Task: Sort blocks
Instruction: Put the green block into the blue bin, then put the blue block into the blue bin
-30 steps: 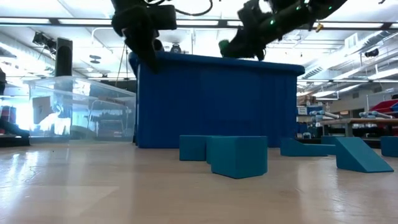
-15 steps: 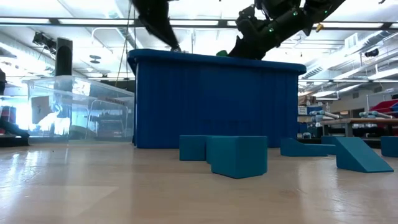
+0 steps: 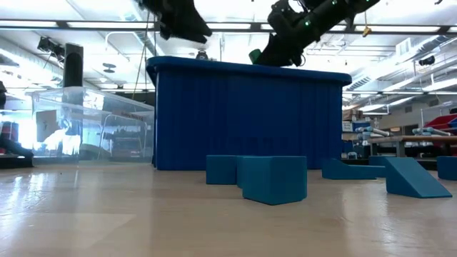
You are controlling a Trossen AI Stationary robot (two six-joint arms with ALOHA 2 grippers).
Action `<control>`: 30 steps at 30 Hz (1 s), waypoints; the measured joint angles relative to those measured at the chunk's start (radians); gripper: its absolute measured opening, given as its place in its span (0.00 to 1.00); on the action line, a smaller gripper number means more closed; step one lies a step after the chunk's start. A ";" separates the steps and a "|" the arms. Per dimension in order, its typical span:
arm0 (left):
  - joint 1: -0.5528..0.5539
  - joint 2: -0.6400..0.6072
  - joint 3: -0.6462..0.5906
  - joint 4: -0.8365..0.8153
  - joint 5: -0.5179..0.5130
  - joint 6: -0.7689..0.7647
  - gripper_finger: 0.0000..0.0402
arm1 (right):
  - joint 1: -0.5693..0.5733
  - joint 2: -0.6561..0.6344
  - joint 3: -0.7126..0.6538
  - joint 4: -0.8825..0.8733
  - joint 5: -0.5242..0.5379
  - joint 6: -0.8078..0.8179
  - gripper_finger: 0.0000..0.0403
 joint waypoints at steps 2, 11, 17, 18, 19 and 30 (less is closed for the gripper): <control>0.001 -0.030 -0.044 0.046 0.000 -0.008 0.58 | -0.004 0.001 0.004 -0.022 0.000 -0.002 0.32; 0.001 -0.053 -0.148 0.139 -0.048 -0.003 0.58 | -0.018 0.004 0.004 -0.012 -0.008 0.044 0.32; 0.000 -0.013 -0.170 0.136 0.011 -0.027 0.58 | -0.034 0.038 0.004 0.008 -0.021 -0.002 0.34; 0.000 -0.012 -0.170 0.134 0.019 -0.032 0.58 | -0.039 0.042 0.004 0.009 -0.032 -0.012 0.35; 0.000 -0.009 -0.170 0.135 0.022 -0.035 0.58 | -0.041 0.046 0.004 0.011 -0.027 -0.026 0.37; -0.002 0.008 -0.037 -0.038 0.110 -0.057 0.69 | -0.030 -0.064 0.089 -0.172 0.017 -0.171 0.62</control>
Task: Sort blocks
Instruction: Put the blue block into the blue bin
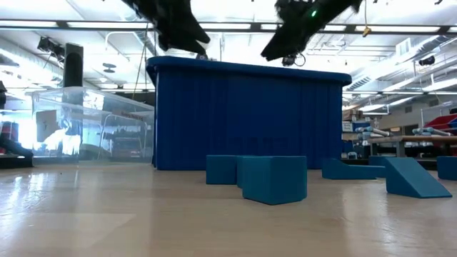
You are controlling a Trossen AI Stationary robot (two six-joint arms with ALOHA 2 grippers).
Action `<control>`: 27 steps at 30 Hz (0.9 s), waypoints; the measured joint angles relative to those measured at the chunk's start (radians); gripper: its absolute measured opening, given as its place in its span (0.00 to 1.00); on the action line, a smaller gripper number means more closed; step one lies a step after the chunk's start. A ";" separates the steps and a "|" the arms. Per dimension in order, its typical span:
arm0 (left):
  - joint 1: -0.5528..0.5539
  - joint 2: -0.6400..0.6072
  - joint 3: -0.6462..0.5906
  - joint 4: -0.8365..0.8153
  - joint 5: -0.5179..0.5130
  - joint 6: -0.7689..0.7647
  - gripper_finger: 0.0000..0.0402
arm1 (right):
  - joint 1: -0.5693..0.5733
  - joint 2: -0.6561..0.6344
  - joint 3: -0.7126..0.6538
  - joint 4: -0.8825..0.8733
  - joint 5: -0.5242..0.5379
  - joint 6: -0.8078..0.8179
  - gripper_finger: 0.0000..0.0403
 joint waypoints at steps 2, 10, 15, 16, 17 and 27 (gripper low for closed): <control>0.000 0.010 0.011 -0.044 0.030 0.001 0.70 | 0.003 -0.034 0.036 -0.139 -0.038 -0.001 0.65; -0.020 0.109 0.012 -0.111 0.128 0.025 0.68 | 0.005 -0.117 0.063 -0.600 -0.106 -0.002 0.66; -0.039 0.161 0.012 -0.100 0.140 0.027 0.64 | 0.006 -0.115 0.015 -0.700 -0.097 -0.047 0.62; -0.039 0.166 0.014 -0.097 0.136 0.023 0.63 | 0.007 -0.117 -0.001 -0.676 -0.090 -0.061 0.61; -0.040 0.172 0.014 -0.096 0.127 0.023 0.62 | 0.007 -0.118 -0.020 -0.655 -0.087 -0.070 0.60; -0.040 0.198 0.018 -0.103 0.051 0.092 0.45 | 0.008 -0.048 -0.116 -0.527 0.010 -0.239 0.52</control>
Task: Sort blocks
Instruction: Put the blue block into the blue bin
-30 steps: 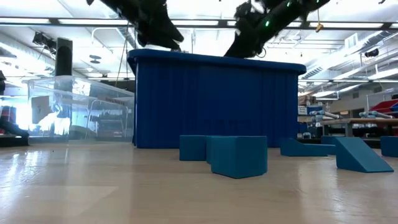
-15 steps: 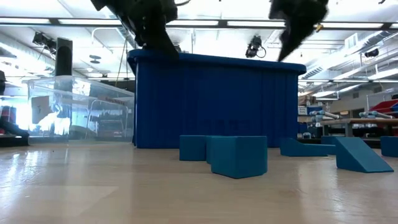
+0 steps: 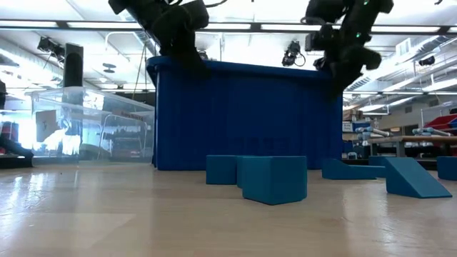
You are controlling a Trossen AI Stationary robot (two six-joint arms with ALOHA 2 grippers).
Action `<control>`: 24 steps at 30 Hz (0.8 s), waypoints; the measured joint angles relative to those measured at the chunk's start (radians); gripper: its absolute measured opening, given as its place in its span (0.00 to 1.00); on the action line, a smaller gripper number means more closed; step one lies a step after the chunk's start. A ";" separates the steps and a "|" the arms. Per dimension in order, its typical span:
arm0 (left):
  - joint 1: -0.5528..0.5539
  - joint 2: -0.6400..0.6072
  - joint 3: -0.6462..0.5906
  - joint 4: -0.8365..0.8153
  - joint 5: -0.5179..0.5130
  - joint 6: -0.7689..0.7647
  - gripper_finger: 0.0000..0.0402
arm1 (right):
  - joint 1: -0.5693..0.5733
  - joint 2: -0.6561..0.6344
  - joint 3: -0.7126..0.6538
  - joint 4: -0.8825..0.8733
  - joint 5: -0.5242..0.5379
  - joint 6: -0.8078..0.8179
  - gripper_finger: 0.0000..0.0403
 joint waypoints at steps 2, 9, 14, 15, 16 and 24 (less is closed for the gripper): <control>-0.001 0.006 0.000 -0.005 -0.027 0.013 0.39 | 0.001 0.028 0.001 0.009 0.002 -0.003 0.48; -0.062 0.010 -0.003 -0.024 -0.264 0.118 0.26 | 0.071 0.060 0.006 0.023 0.150 -0.039 0.18; -0.115 0.016 -0.007 -0.014 -0.464 0.201 0.24 | 0.140 0.049 -0.001 0.030 0.230 0.023 0.17; -0.125 0.016 -0.009 -0.017 -0.488 0.208 0.23 | 0.154 0.049 -0.001 0.034 0.245 0.034 0.17; -0.134 0.016 -0.009 -0.018 -0.505 0.210 0.23 | 0.167 0.051 -0.001 0.035 0.259 0.047 0.17; -0.195 0.062 -0.008 -0.022 -0.649 0.200 0.22 | 0.251 0.064 -0.003 0.041 0.369 0.107 0.17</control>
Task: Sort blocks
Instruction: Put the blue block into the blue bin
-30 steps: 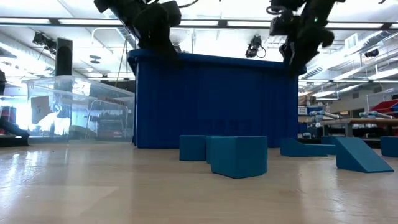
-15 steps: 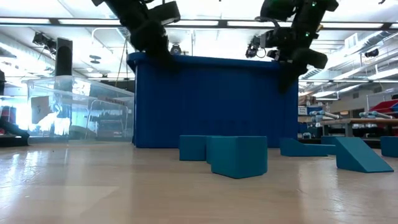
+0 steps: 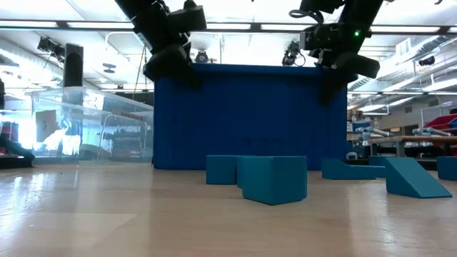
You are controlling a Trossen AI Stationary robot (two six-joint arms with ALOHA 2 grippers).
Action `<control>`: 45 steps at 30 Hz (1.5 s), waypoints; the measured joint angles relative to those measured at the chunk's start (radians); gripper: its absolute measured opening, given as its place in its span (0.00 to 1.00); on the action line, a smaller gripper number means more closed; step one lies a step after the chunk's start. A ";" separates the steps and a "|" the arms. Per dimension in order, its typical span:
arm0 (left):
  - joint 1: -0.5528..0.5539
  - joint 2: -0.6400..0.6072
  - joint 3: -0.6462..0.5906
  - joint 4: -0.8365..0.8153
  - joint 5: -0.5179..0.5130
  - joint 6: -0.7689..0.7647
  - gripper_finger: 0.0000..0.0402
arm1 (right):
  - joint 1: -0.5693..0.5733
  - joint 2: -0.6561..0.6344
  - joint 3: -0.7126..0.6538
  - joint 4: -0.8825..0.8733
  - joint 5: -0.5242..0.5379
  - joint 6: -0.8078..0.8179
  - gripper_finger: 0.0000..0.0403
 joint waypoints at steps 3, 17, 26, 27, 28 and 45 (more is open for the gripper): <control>-0.008 0.007 0.000 0.014 -0.038 -0.002 0.22 | 0.006 0.001 0.000 -0.002 0.018 0.003 0.17; 0.004 -0.002 0.002 0.042 0.054 -0.061 0.41 | -0.074 -0.007 0.007 -0.007 -0.156 0.090 0.41; 0.011 -0.039 0.150 -0.131 0.279 -0.145 0.54 | -0.068 -0.057 0.129 -0.102 -0.238 0.174 0.63; 0.014 -0.045 0.162 -0.154 0.306 -0.145 0.55 | -0.068 -0.066 0.145 -0.109 -0.250 0.179 0.64; 0.015 -0.048 0.173 -0.175 0.323 -0.146 0.55 | -0.068 -0.074 0.162 -0.115 -0.257 0.184 0.65; 0.286 -0.231 0.295 -0.238 0.109 -0.268 0.54 | -0.422 -0.178 0.254 0.255 -0.088 0.300 0.64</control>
